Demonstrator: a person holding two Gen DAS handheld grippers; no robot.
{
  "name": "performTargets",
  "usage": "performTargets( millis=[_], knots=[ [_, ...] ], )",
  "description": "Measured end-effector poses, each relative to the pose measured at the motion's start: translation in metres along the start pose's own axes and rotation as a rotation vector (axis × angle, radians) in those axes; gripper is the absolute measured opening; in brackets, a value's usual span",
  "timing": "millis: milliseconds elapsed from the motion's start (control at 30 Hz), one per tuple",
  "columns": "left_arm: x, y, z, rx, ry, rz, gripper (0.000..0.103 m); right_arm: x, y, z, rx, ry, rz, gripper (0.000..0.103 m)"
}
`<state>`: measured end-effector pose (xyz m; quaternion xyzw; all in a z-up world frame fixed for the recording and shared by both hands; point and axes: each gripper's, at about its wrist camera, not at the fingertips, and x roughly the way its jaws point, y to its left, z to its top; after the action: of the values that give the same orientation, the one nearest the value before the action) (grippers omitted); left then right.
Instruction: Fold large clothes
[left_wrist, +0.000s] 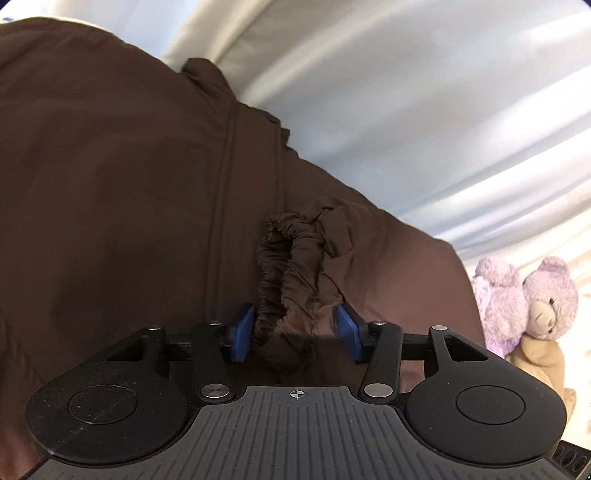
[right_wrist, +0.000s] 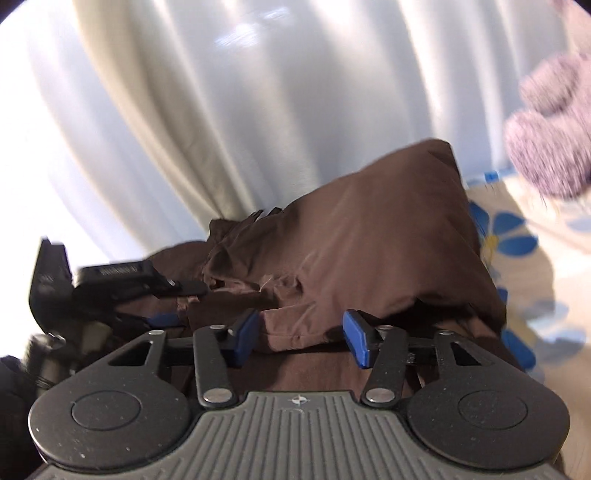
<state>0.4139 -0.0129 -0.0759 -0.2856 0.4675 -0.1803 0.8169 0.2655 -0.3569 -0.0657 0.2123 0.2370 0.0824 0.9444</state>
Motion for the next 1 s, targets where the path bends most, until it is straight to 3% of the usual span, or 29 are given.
performTargets(
  millis=[33, 133, 233, 367, 467, 600, 633, 667, 733, 800, 900, 967, 1000],
  knots=[
    [0.002, -0.003, 0.001, 0.021, 0.000, 0.005, 0.037, -0.001, -0.002, -0.002, 0.013, -0.003, 0.007, 0.051],
    [-0.001, -0.011, 0.001, 0.054, 0.001, 0.016, 0.020, -0.002, -0.004, -0.007, 0.031, -0.022, 0.001, 0.051],
    [-0.023, -0.021, 0.004, 0.082, -0.064, 0.035, 0.018, -0.004, -0.001, -0.006, 0.044, -0.036, -0.030, 0.051],
    [-0.083, -0.031, 0.009, 0.238, -0.213, 0.099, 0.017, -0.020, 0.006, 0.001, -0.026, -0.096, -0.109, 0.049],
    [-0.110, -0.026, 0.010, 0.343, -0.300, 0.241, 0.018, -0.032, 0.010, 0.006, -0.060, -0.140, -0.126, 0.047],
    [-0.093, -0.001, 0.002, 0.322, -0.231, 0.344, 0.018, -0.021, 0.013, 0.013, -0.073, -0.125, -0.137, 0.043],
    [-0.085, 0.004, -0.003, 0.334, -0.230, 0.408, 0.005, -0.012, 0.013, 0.013, -0.072, -0.103, -0.127, 0.041],
    [-0.077, 0.006, -0.008, 0.363, -0.237, 0.511, 0.005, -0.002, 0.013, 0.011, -0.082, -0.084, -0.124, 0.040],
    [-0.069, 0.013, -0.016, 0.389, -0.214, 0.586, 0.013, 0.020, 0.013, 0.004, -0.114, -0.040, -0.160, 0.038],
    [-0.075, 0.019, -0.019, 0.343, -0.195, 0.529, 0.019, 0.030, 0.008, -0.004, -0.132, -0.032, -0.199, 0.038],
    [-0.093, 0.007, -0.020, 0.326, -0.268, 0.482, 0.032, 0.023, 0.003, -0.018, -0.158, -0.084, -0.186, 0.038],
    [-0.111, -0.012, -0.016, 0.324, -0.348, 0.422, 0.053, 0.022, 0.007, -0.026, -0.192, -0.095, -0.188, 0.040],
    [-0.119, -0.021, -0.015, 0.325, -0.391, 0.382, 0.071, 0.021, 0.008, -0.026, -0.201, -0.093, -0.191, 0.040]
  ],
)
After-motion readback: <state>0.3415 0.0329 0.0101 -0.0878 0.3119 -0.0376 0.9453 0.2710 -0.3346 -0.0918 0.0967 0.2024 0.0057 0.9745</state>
